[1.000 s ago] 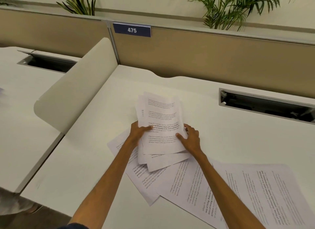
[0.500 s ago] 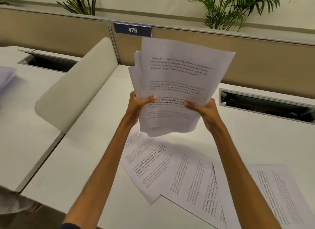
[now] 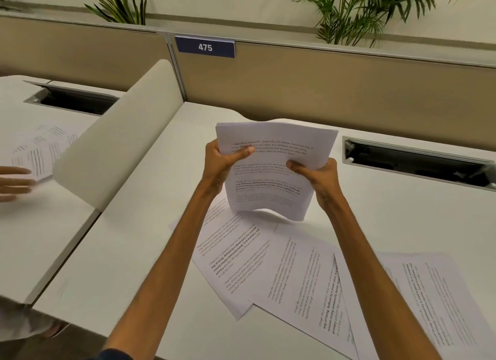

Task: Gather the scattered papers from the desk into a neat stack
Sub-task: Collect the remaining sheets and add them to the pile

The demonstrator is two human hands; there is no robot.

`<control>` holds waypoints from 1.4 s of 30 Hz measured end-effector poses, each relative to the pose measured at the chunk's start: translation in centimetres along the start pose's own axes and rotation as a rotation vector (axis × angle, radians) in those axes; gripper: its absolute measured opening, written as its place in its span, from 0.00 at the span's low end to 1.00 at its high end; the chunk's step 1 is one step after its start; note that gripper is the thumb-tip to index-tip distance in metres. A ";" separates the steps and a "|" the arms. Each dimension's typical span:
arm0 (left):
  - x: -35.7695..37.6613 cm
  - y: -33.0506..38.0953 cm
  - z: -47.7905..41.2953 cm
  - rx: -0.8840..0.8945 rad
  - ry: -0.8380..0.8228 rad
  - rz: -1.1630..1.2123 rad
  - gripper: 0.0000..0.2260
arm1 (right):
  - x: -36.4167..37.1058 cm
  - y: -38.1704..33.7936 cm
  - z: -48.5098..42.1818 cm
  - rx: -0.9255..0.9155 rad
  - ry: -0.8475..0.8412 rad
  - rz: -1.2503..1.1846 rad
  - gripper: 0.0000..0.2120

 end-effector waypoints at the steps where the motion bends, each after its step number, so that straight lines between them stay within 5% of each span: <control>1: -0.1 -0.2 -0.1 -0.008 -0.006 -0.002 0.15 | 0.0 0.0 -0.1 -0.004 0.005 -0.001 0.17; 8: -0.4 -5.7 3.5 -0.188 0.045 -0.022 0.13 | -0.3 5.7 0.0 0.137 -0.036 0.190 0.21; 14: -3.7 -5.6 2.9 -0.203 0.215 0.002 0.15 | -2.3 11.0 1.5 0.420 -0.261 1.323 0.55; 16: -4.6 -5.6 2.8 -0.185 0.231 0.005 0.14 | -2.4 11.7 2.6 0.436 -0.263 1.440 0.58; 21: -6.3 -5.8 3.0 -0.170 0.263 0.014 0.17 | -2.2 12.9 4.0 0.374 -0.216 1.445 0.56; 26: -5.9 -6.0 3.2 -0.184 0.270 0.058 0.18 | -3.2 14.0 3.2 0.299 0.056 1.184 0.40; 31: -5.6 -5.4 2.9 -0.173 0.307 0.109 0.14 | -2.1 14.8 2.6 0.157 0.188 1.198 0.33; 37: -6.1 -4.9 2.7 -0.156 0.341 0.145 0.13 | 0.4 14.8 2.1 0.076 0.086 1.129 0.33; 42: -6.8 -5.0 2.7 -0.153 0.358 0.151 0.12 | 3.6 14.4 2.2 0.113 -0.069 1.101 0.49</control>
Point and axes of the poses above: each hand's wrist, its own z-axis away from the middle knuckle, its own x-axis out of the palm, y = z × x, the point moved 2 cm from there along -z, towards the middle knuckle, and after that the axes turned 10 degrees about x, right-handed, at the moved point
